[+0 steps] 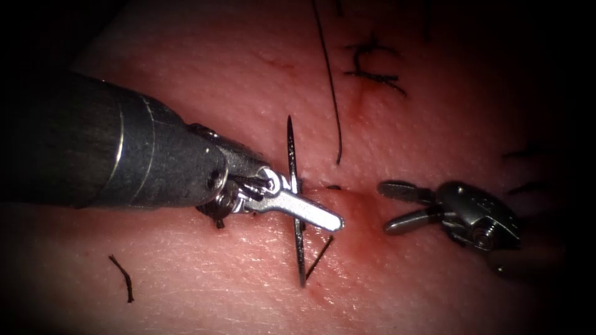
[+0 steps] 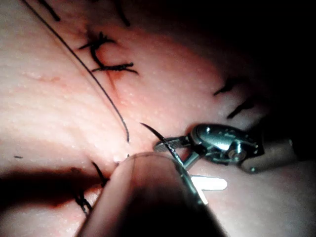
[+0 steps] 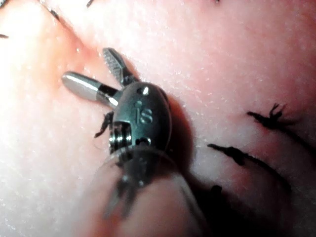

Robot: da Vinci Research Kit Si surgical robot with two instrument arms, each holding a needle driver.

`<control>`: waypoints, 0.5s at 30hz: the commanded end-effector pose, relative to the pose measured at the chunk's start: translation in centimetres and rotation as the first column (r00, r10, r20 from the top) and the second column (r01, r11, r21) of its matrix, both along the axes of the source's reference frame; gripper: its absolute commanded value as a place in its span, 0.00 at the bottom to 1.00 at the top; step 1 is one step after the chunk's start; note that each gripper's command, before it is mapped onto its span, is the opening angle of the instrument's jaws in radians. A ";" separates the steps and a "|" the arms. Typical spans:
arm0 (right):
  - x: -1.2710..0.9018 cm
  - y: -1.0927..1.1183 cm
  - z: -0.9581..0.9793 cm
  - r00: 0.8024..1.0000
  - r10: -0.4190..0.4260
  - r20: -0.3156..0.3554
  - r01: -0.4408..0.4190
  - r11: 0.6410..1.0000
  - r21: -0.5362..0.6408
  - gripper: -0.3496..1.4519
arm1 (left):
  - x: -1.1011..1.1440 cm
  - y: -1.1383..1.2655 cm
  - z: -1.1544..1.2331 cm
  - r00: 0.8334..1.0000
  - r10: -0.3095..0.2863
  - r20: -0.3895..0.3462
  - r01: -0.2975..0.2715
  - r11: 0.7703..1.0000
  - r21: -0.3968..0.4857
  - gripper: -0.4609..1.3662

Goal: Wound Closure
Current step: Pull the needle the rest of the way through the skin with the left gripper

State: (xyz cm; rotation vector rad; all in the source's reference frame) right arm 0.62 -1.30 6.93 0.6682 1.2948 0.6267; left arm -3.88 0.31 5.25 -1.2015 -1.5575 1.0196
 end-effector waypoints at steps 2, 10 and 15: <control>0.00 0.00 0.00 1.000 0.000 -0.001 0.000 1.000 0.000 0.78 | 0.05 -0.01 -0.05 1.000 -0.021 0.017 0.022 0.998 -0.060 0.06; 0.02 -0.03 -0.02 1.000 -0.004 -0.003 0.004 1.000 0.001 0.78 | 0.26 0.22 -0.38 0.976 -0.219 0.013 0.189 0.807 -0.560 0.06; 0.03 -0.06 -0.03 1.000 -0.006 -0.005 0.006 1.000 0.001 0.78 | 0.37 0.29 -0.58 0.930 -0.367 0.032 0.232 0.517 -0.824 0.06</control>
